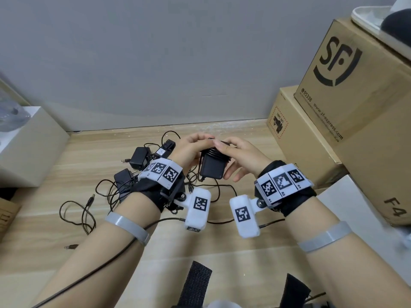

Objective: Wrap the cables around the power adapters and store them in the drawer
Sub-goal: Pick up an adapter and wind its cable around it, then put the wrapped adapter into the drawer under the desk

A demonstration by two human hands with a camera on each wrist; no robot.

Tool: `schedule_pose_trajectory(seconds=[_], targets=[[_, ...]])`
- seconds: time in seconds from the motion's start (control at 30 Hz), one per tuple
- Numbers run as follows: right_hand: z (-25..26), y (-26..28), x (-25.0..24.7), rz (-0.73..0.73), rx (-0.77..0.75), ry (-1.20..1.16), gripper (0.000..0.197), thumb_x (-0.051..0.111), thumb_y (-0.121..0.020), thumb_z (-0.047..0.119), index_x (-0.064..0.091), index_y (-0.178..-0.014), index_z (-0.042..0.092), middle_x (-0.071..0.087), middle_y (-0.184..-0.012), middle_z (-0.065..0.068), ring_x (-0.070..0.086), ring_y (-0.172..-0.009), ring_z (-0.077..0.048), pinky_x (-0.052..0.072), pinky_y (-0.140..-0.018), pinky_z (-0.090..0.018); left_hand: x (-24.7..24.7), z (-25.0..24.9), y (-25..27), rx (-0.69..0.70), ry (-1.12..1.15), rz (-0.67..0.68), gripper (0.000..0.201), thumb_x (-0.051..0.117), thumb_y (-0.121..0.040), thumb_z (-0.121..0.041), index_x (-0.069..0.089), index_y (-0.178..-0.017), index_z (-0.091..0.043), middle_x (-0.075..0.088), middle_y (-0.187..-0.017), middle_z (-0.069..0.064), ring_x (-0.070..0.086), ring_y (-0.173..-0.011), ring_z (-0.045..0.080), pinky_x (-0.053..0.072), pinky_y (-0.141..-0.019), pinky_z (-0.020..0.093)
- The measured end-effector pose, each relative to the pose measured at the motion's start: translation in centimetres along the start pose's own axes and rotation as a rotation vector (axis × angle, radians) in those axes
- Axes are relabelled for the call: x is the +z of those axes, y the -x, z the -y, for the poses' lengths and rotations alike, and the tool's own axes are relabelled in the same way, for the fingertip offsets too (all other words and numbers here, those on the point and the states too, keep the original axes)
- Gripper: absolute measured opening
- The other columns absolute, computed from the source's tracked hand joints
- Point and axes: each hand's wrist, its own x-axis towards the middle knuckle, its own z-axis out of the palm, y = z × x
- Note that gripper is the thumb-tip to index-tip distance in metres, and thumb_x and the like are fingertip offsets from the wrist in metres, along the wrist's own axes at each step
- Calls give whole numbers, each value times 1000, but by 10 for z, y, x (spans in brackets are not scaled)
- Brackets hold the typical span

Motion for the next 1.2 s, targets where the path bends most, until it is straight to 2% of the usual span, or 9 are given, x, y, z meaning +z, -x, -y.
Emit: schedule_pose_trajectory(seconds=[0.1,0.2,0.37,0.5,0.6,0.73,0.93,1.1,1.2], targets=[[-6,-2,9,-13,18,-91,36,48,-92,43,50,-106,10,58,-85,-5,60,-49,-19,47,-38,-23,-1,10,6,1,53,20,22,56,-90,-27,58,-101,-7,61,-82,3,58,-70,15,47,-67,26],[-18,-5,23,-26,48,-176,26,47,-93,40,46,-91,13,57,-78,-6,58,-45,-19,48,-39,-25,-5,31,15,-5,159,-39,40,50,-92,-32,53,-114,1,61,-90,8,60,-79,17,52,-68,26],[-44,-7,59,63,143,-251,24,48,-93,38,45,-88,14,56,-78,-9,58,-40,-16,50,-42,-26,-20,73,51,-84,290,-161,17,51,-92,-16,54,-107,-7,58,-89,7,62,-66,7,48,-53,16],[-55,-5,105,232,175,-262,17,49,-93,34,47,-87,18,59,-75,-8,59,-41,-15,50,-40,-23,-51,104,95,-77,352,-358,46,61,-82,-20,52,-123,-1,60,-106,13,60,-91,20,53,-72,25],[-57,1,149,396,190,-254,14,51,-93,28,45,-86,17,60,-79,-8,60,-42,-14,51,-42,-23,-77,123,137,-78,405,-560,59,70,-71,-26,54,-122,-3,62,-109,13,60,-94,23,53,-76,28],[-56,18,214,625,215,-206,14,53,-91,25,43,-89,15,63,-81,-12,62,-45,-17,51,-44,-24,-109,148,202,-37,513,-784,41,64,-70,-19,58,-110,-8,69,-91,3,64,-81,16,54,-72,25],[-65,63,311,845,218,-84,15,56,-90,24,44,-94,16,64,-79,-14,61,-44,-16,50,-42,-23,-147,191,298,13,574,-991,43,59,-74,-16,57,-114,-1,68,-97,7,62,-88,18,53,-79,24],[-100,103,392,948,289,43,14,56,-90,26,44,-89,19,62,-67,-3,58,-41,-15,46,-39,-22,-171,250,372,-41,624,-1131,33,59,-75,-17,60,-106,-9,71,-94,0,64,-88,14,51,-86,28],[-136,124,440,986,345,148,15,55,-91,25,42,-90,18,62,-73,-6,56,-40,-14,43,-38,-20,-182,293,412,-147,635,-1238,22,62,-81,-12,62,-103,-13,69,-94,-2,63,-86,8,50,-84,25]])
